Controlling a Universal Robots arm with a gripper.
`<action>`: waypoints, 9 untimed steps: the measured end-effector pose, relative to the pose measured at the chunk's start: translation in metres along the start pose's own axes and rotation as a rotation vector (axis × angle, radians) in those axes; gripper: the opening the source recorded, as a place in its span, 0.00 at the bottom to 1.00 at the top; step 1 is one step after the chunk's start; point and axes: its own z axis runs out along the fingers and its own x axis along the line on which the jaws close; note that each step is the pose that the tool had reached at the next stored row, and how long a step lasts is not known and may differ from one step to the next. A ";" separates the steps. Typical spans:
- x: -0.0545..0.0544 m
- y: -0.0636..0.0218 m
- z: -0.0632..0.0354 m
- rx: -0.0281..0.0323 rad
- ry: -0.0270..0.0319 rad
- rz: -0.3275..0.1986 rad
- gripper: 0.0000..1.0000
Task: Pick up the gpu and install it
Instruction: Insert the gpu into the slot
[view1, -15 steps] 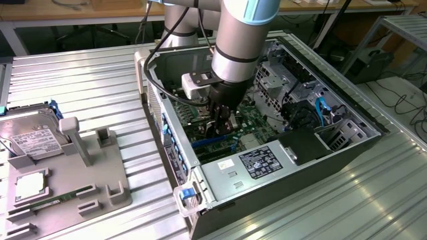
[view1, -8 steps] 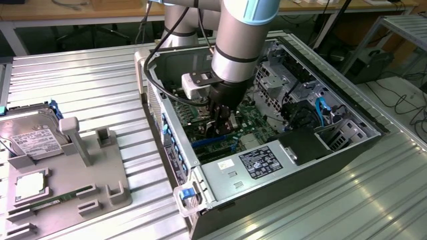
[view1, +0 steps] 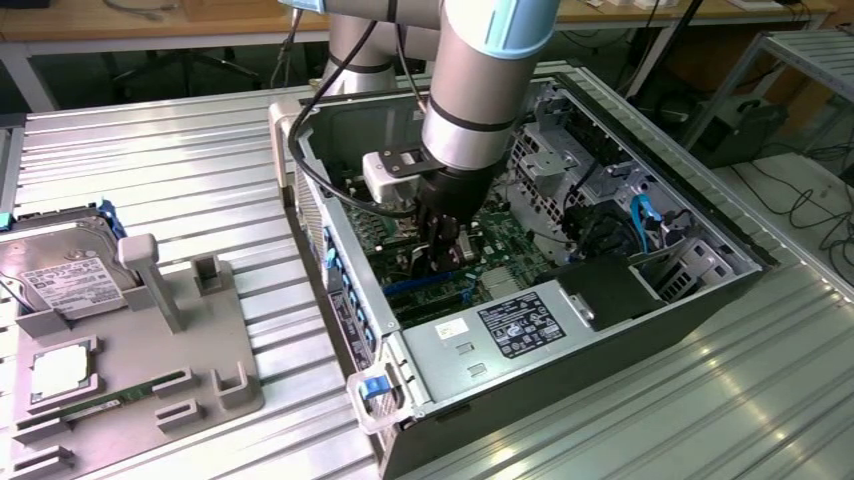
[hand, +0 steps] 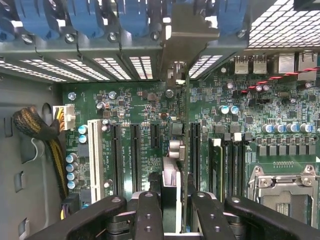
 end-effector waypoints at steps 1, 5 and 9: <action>0.000 0.0000 0.0012 -0.0008 0.0000 0.000 0.28; 0.000 0.0000 0.0039 -0.0021 -0.0003 0.000 0.28; 0.000 -0.0001 0.0044 -0.0020 -0.0010 0.000 0.28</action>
